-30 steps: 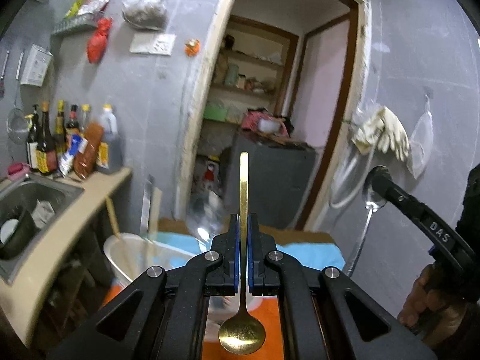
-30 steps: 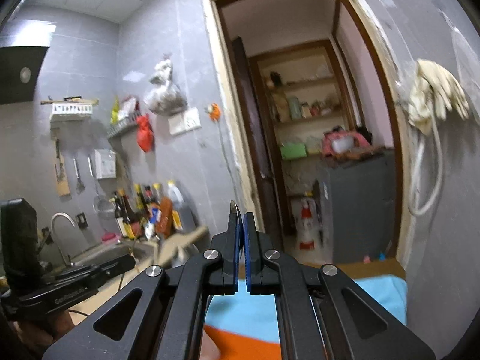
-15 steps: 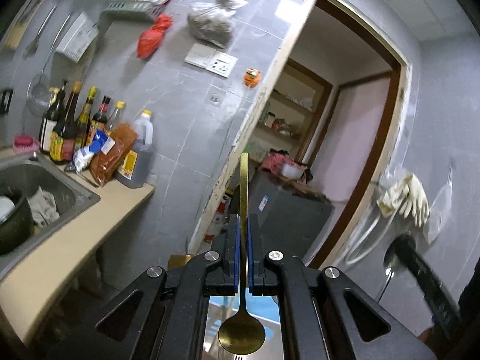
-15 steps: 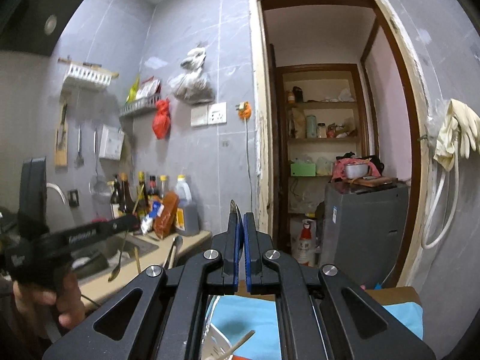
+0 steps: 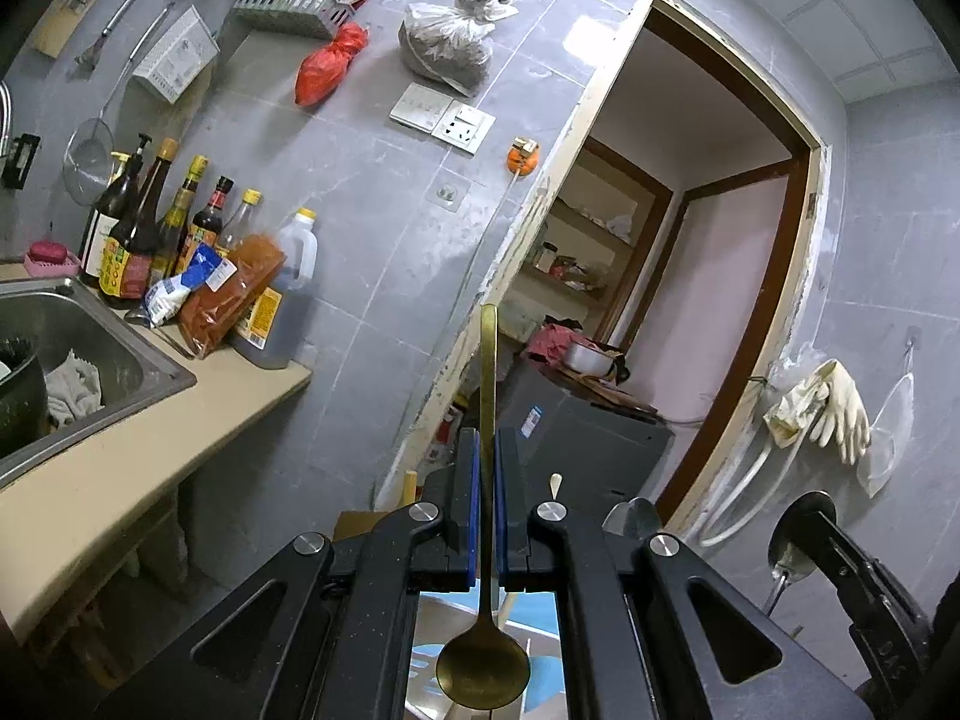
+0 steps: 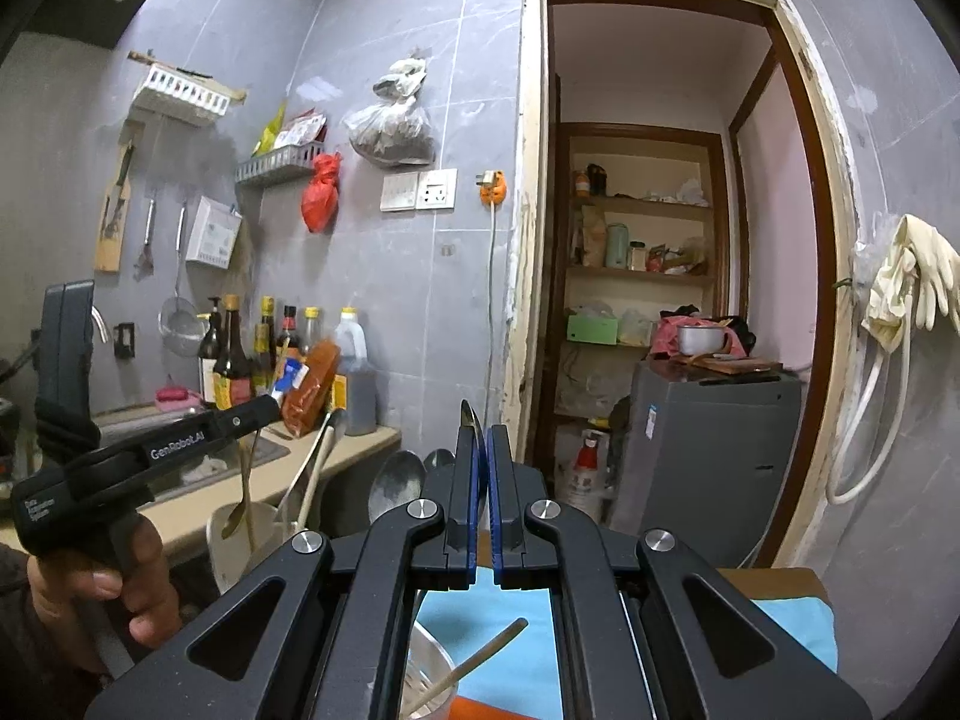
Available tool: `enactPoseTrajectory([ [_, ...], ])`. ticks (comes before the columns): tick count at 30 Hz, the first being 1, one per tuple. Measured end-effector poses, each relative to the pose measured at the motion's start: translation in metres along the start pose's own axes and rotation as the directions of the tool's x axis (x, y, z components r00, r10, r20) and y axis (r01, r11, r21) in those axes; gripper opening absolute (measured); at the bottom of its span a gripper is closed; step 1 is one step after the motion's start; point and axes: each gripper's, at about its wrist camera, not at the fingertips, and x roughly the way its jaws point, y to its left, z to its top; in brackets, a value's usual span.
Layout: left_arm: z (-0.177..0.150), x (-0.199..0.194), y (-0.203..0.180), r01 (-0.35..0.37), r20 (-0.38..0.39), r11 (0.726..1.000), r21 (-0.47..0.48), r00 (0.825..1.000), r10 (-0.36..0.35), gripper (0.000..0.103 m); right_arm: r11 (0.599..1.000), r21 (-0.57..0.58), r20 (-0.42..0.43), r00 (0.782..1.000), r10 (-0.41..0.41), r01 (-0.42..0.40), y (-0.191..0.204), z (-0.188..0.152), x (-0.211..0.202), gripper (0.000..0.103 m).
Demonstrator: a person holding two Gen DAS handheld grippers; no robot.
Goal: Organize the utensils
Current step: 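Lift the gold spoon and fork and carry both over the caddy, then open both tools to drop the gold spoon and fork into the caddy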
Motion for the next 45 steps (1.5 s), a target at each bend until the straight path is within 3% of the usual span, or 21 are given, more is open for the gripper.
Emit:
enactPoseTrajectory([
  [16, -0.028, -0.005, -0.010, -0.049, 0.033, 0.995, 0.090, 0.998, 0.046, 0.002, 0.999, -0.040, -0.016, 1.000, 0.014, -0.015, 0.006, -0.008, 0.003, 0.001],
  [29, -0.035, -0.007, -0.012, -0.040, -0.020, 0.992, 0.119, 0.999, 0.043, 0.003, 0.995, -0.100, 0.031, 0.999, 0.006, -0.003, 0.012, -0.011, -0.003, 0.001],
  [45, -0.043, -0.009, -0.017, -0.020, -0.080, 0.989, 0.146, 0.996, 0.032, 0.012, 0.996, -0.076, -0.023, 0.999, 0.047, -0.049, 0.008, -0.020, -0.005, 0.002],
])
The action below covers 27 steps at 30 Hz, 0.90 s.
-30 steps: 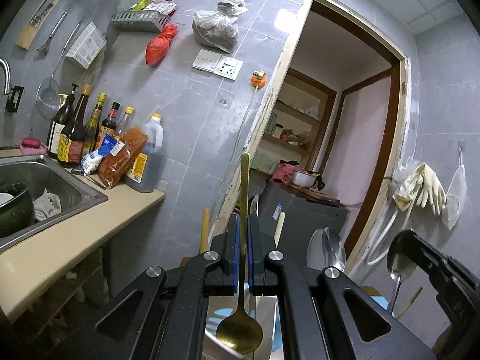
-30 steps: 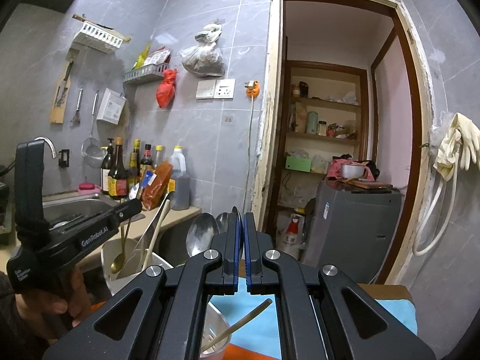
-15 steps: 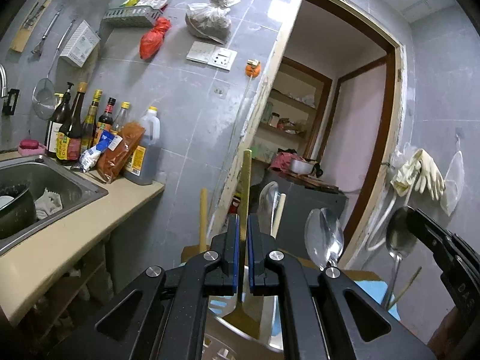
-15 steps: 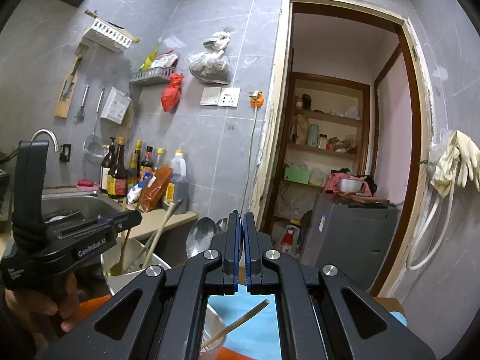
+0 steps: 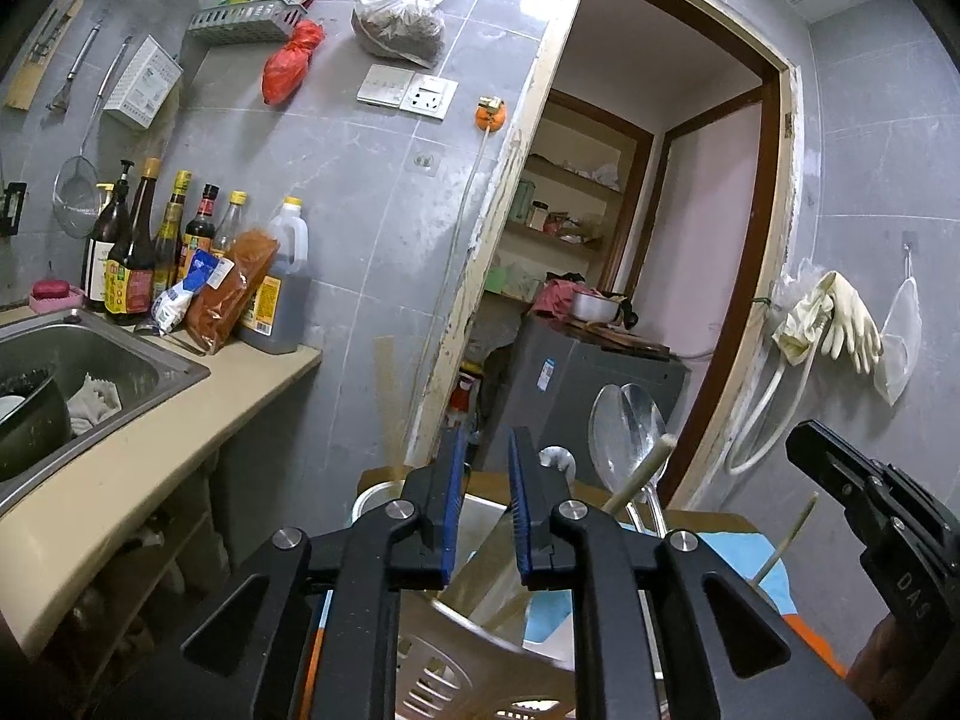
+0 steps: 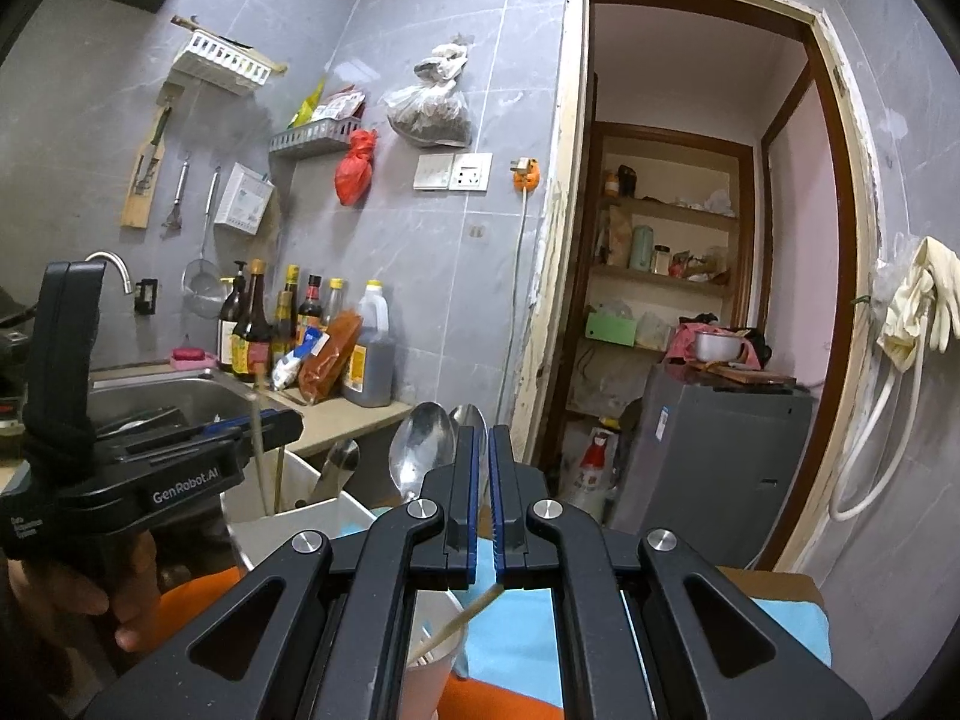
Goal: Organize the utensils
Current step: 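Open both tools to drop the gold spoon and fork into the caddy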
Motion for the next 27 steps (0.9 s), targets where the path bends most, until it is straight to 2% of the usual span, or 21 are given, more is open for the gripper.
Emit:
enactPoseTrajectory([
  [4, 0.000, -0.001, -0.002, 0.005, -0.005, 1.000, 0.000, 1.000, -0.005, 0.018, 1.000, 0.018, -0.006, 1.000, -0.006, 0.006, -0.004, -0.001, -0.003, 0.006],
  [8, 0.003, -0.004, -0.004, -0.005, -0.013, 1.000, -0.004, 1.000, 0.005, 0.020, 0.998, 0.053, -0.012, 1.000, -0.015, 0.016, -0.013, 0.000, -0.008, 0.019],
  [13, 0.013, -0.014, -0.014, -0.032, -0.020, 0.999, 0.011, 0.999, 0.032, 0.031, 0.995, 0.093, -0.021, 1.000, -0.023, 0.025, -0.026, 0.007, -0.016, 0.022],
  [15, 0.018, -0.018, -0.018, -0.043, -0.020, 0.999, 0.017, 0.999, 0.043, 0.037, 0.993, 0.115, -0.024, 0.999, -0.027, 0.030, -0.032, 0.009, -0.021, 0.029],
  [16, 0.021, -0.019, -0.021, -0.043, -0.023, 0.999, 0.024, 0.999, 0.043, 0.045, 0.991, 0.127, -0.024, 0.999, -0.028, 0.031, -0.035, 0.010, -0.024, 0.032],
  [17, 0.023, -0.021, -0.024, -0.048, -0.023, 0.998, 0.033, 0.999, 0.049, 0.048, 0.990, 0.135, -0.022, 0.999, -0.030, 0.032, -0.038, 0.011, -0.025, 0.037],
  [22, 0.032, -0.028, -0.050, -0.057, -0.036, 0.994, 0.095, 0.998, 0.061, 0.056, 0.983, 0.178, -0.010, 0.999, -0.040, 0.041, -0.054, 0.023, -0.039, 0.055],
  [24, 0.037, -0.032, -0.063, -0.048, -0.035, 0.993, 0.110, 0.998, 0.052, 0.063, 0.979, 0.198, 0.000, 0.999, -0.047, 0.046, -0.062, 0.029, -0.046, 0.063],
  [26, 0.042, -0.037, -0.075, -0.040, -0.025, 0.991, 0.124, 0.999, 0.044, 0.077, 0.974, 0.219, 0.009, 0.999, -0.053, 0.050, -0.071, 0.034, -0.054, 0.073],
  [27, 0.045, -0.040, -0.082, -0.037, -0.021, 0.990, 0.135, 0.999, 0.040, 0.078, 0.972, 0.230, 0.013, 0.998, -0.057, 0.053, -0.076, 0.036, -0.057, 0.078],
])
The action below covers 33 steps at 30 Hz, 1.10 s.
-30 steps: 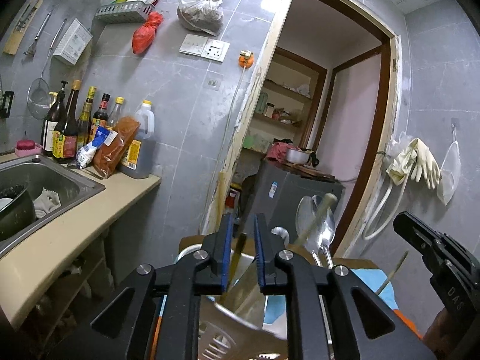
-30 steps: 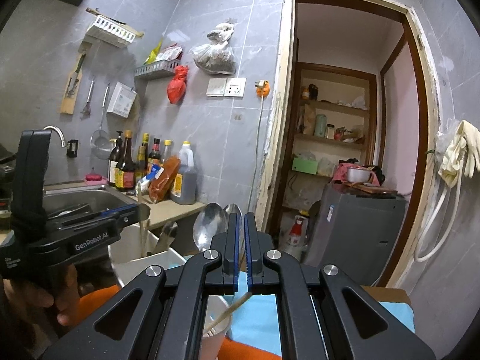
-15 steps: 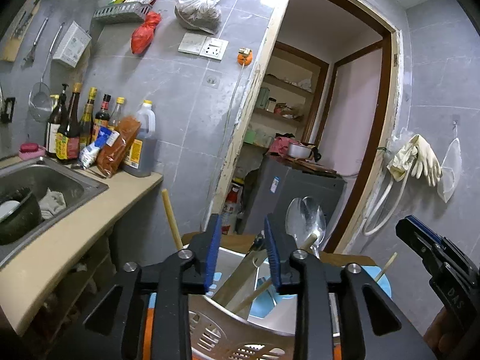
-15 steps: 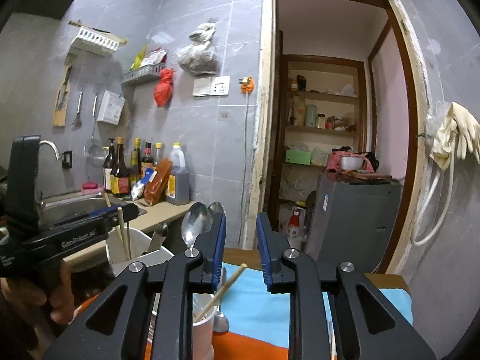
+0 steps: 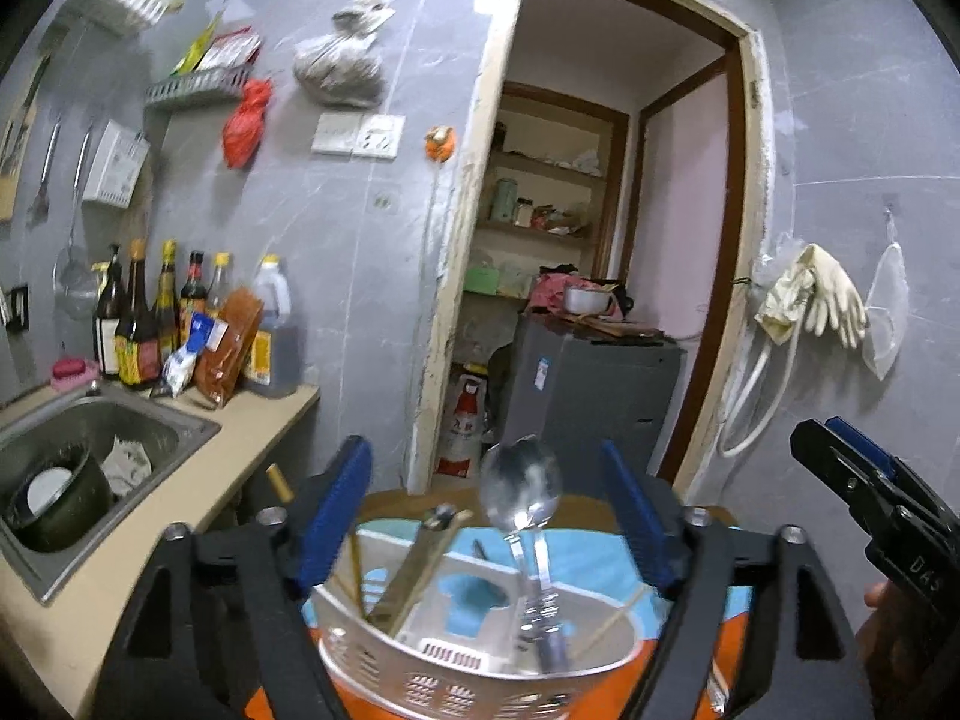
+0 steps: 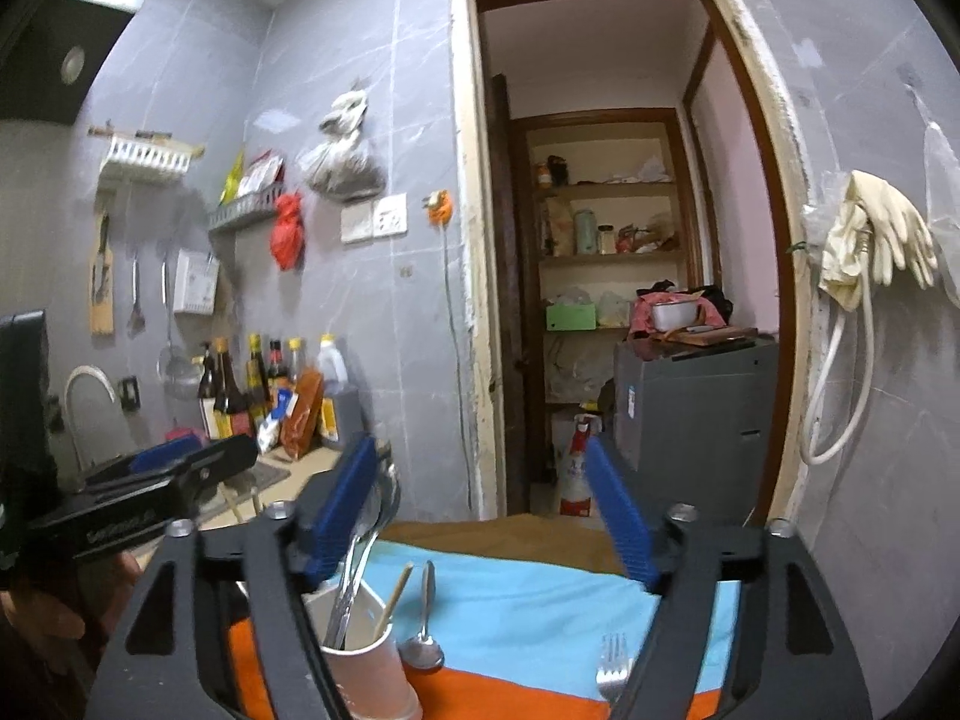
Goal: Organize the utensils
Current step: 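Open both tools to drop the gold spoon and fork into the caddy, then move both tools down to the fork and chopstick on the cloth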
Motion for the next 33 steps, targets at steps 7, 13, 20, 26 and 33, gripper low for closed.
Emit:
enactPoseTrajectory([
  [7, 0.021, -0.011, -0.043, 0.006, -0.010, 0.997, 0.076, 1.000, -0.006, 0.089, 0.998, 0.050, 0.011, 0.999, -0.041, 0.040, -0.035, 0.019, -0.026, 0.101],
  [13, 0.026, -0.019, -0.079, 0.012, -0.012, 0.992, 0.124, 1.000, -0.010, 0.093, 0.996, 0.050, 0.008, 0.997, -0.075, 0.075, -0.064, 0.024, -0.049, 0.103],
  [20, 0.015, -0.021, -0.109, 0.028, -0.028, 0.993, 0.117, 0.999, -0.025, 0.094, 0.994, 0.041, -0.011, 0.994, -0.105, 0.105, -0.096, 0.019, -0.069, 0.103],
  [26, -0.012, -0.019, -0.132, 0.015, -0.053, 0.995, 0.098, 0.999, -0.009, 0.094, 0.992, 0.049, -0.059, 0.992, -0.115, 0.118, -0.125, 0.000, -0.073, 0.103],
  [33, -0.059, -0.007, -0.151, 0.007, -0.155, 0.998, 0.066, 0.988, 0.003, 0.094, 0.995, 0.073, -0.174, 0.983, -0.053, 0.067, -0.158, -0.034, -0.051, 0.103],
])
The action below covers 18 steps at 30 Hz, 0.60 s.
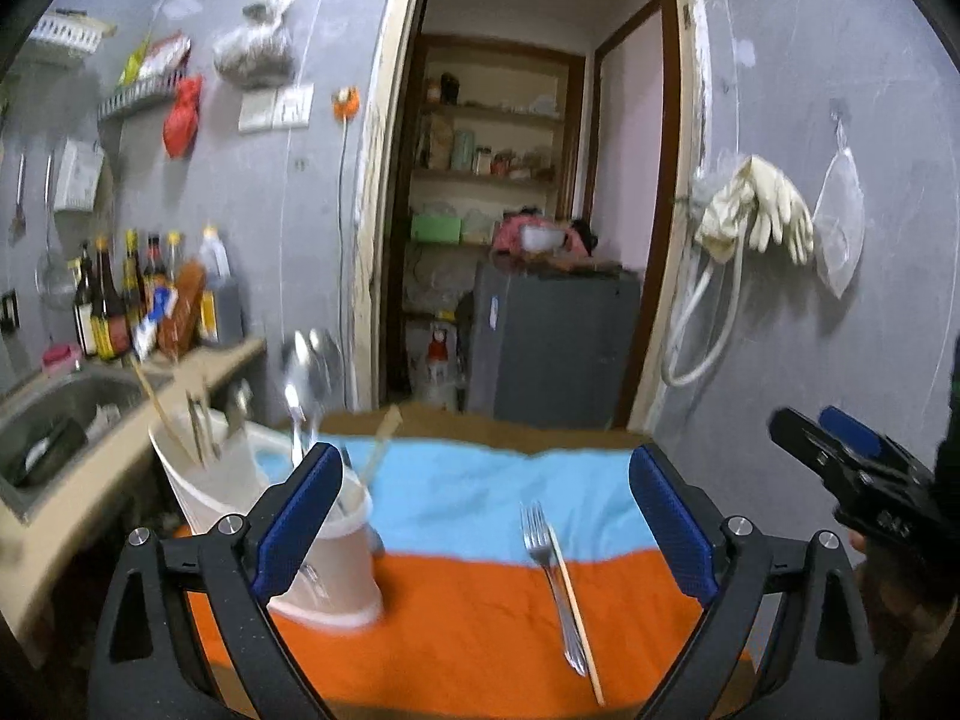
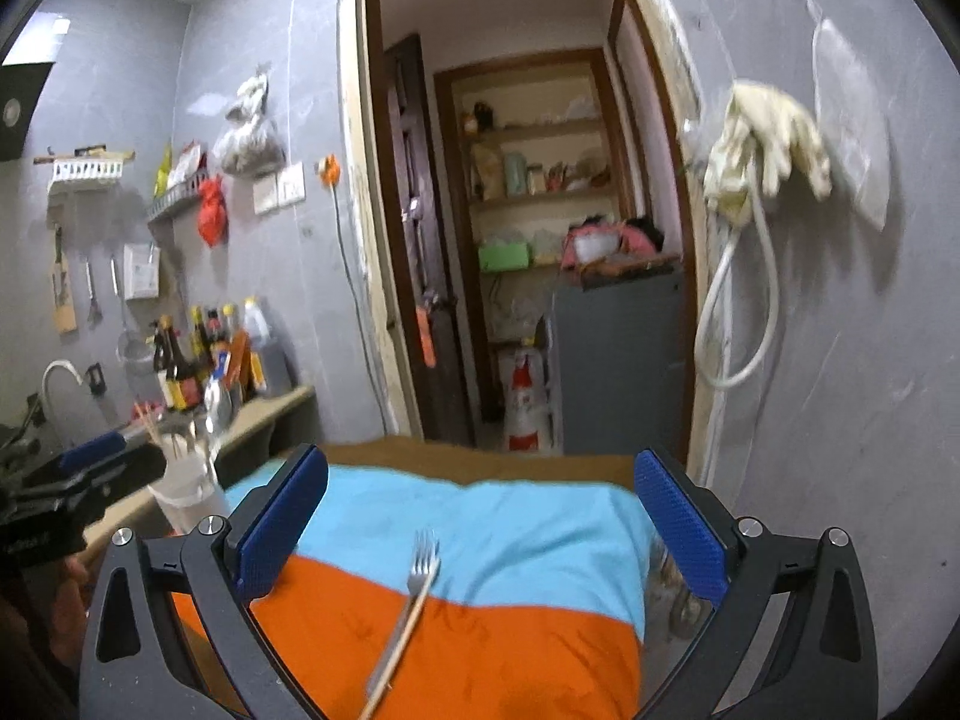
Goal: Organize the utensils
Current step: 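Move both tools down to the fork and chopstick on the cloth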
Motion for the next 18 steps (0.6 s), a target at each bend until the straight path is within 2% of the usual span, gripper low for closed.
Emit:
enactPoseTrajectory([
  [1, -0.005, 0.004, -0.003, -0.002, -0.019, 1.000, 0.002, 1.000, 0.002, 0.094, 1.000, 0.003, -0.027, 0.999, 0.016, -0.016, -0.004, -0.005, 0.008, 0.102],
  [4, -0.026, 0.019, -0.012, -0.012, -0.070, 1.000, 0.012, 0.997, 0.013, 0.094, 0.998, 0.011, -0.097, 0.993, 0.068, -0.067, -0.013, -0.016, 0.028, 0.092],
  [6, -0.039, 0.031, -0.017, -0.022, -0.111, 0.999, 0.027, 0.994, 0.025, 0.094, 0.994, 0.020, -0.161, 0.981, 0.107, -0.105, -0.017, -0.027, 0.047, 0.079],
  [10, -0.060, 0.055, -0.018, -0.041, -0.195, 0.999, 0.027, 0.980, 0.045, 0.094, 0.988, 0.026, -0.247, 0.957, 0.154, -0.153, -0.018, -0.045, 0.072, 0.069],
  [15, -0.076, 0.078, -0.011, -0.100, -0.273, 0.995, 0.008, 0.957, 0.099, 0.093, 0.976, 0.074, -0.368, 0.904, 0.216, -0.204, -0.015, -0.065, 0.107, 0.045],
  [18, -0.083, 0.085, -0.002, -0.141, -0.306, 0.990, -0.005, 0.943, 0.132, 0.093, 0.974, 0.073, -0.422, 0.878, 0.225, -0.214, -0.011, -0.073, 0.122, 0.039],
])
